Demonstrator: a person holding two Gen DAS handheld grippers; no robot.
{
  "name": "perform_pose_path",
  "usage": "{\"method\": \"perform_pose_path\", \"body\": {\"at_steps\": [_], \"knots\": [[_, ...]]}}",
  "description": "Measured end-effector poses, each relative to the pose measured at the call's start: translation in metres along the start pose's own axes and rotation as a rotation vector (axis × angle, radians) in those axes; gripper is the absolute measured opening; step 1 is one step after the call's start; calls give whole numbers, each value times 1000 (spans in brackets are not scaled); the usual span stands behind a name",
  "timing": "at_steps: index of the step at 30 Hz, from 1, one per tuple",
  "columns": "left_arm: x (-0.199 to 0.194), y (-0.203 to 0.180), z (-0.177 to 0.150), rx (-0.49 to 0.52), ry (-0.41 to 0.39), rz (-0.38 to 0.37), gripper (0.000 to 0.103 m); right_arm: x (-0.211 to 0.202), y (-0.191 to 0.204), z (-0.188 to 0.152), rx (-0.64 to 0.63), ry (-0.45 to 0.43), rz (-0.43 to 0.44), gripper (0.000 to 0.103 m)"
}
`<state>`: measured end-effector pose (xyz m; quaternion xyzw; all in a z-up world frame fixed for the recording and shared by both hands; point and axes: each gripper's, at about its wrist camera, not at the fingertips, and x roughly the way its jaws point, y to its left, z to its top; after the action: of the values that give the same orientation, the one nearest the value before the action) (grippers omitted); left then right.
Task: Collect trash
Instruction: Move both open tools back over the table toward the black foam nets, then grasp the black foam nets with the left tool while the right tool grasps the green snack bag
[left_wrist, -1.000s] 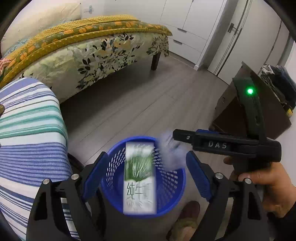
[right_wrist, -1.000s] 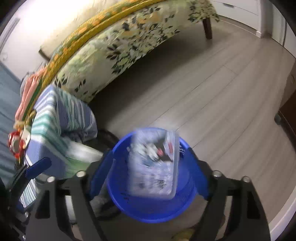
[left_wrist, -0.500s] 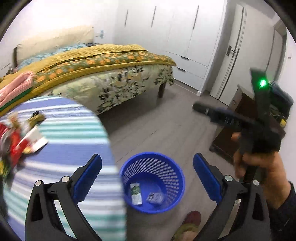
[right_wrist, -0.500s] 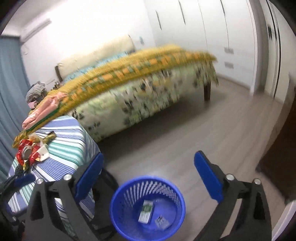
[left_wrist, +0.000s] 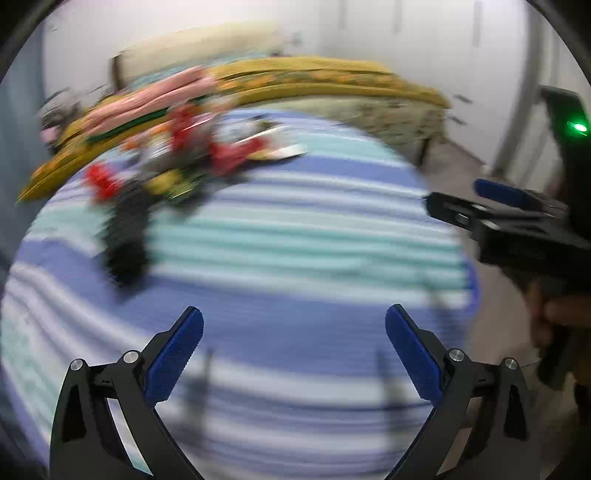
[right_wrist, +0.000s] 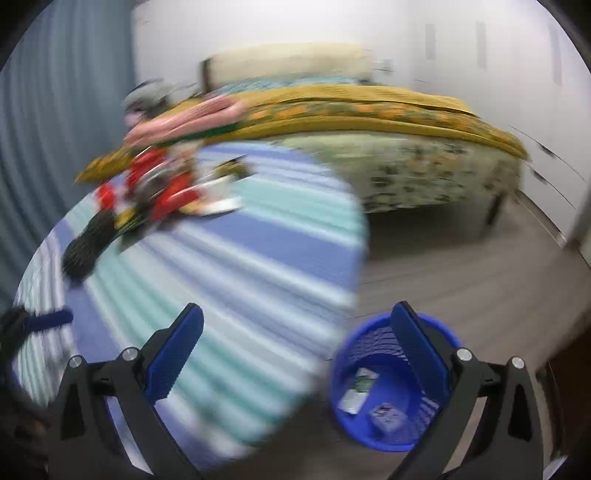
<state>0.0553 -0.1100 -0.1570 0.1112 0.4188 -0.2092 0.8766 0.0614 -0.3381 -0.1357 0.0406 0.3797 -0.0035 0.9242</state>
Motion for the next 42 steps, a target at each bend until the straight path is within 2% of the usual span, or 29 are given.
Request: {"method": "perform_pose_path", "body": {"at_steps": [3, 6, 9, 14, 18, 22, 26, 29, 31, 34, 35, 36, 38, 42], "knots": [[-5, 40, -10, -45, 22, 81, 98, 17, 38, 8, -66, 43, 22, 98], [-7, 72, -16, -87, 45, 121, 98, 32, 63, 14, -98, 94, 27, 98], [-5, 89, -16, -113, 52, 123, 98, 54, 81, 22, -112, 144, 44, 98], [-12, 106, -13, -156, 23, 72, 98, 75, 99, 24, -151, 177, 37, 98], [-14, 121, 9, -182, -21, 27, 98, 80, 99, 26, -129, 177, 47, 98], [-4, 128, 44, -151, -50, 21, 98, 82, 99, 28, -122, 181, 50, 98], [29, 135, 73, -130, -3, 45, 98, 82, 99, 28, -123, 181, 50, 98], [51, 138, 80, -122, 49, 56, 98, 82, 99, 28, -123, 181, 50, 98], [62, 136, 81, -106, 71, 78, 94, 82, 99, 27, -123, 181, 51, 98], [70, 134, 79, -105, 89, 68, 85, 83, 99, 27, -123, 181, 51, 98], [70, 134, 78, -107, 88, 61, 77, 83, 99, 27, -123, 181, 51, 98], [71, 133, 77, -107, 91, 54, 63, 83, 99, 27, -123, 181, 51, 98], [71, 132, 76, -104, 96, 37, 42, 82, 99, 28, -122, 180, 51, 98], [52, 137, 68, -107, 73, 41, 39, 82, 99, 27, -122, 180, 51, 98]]}}
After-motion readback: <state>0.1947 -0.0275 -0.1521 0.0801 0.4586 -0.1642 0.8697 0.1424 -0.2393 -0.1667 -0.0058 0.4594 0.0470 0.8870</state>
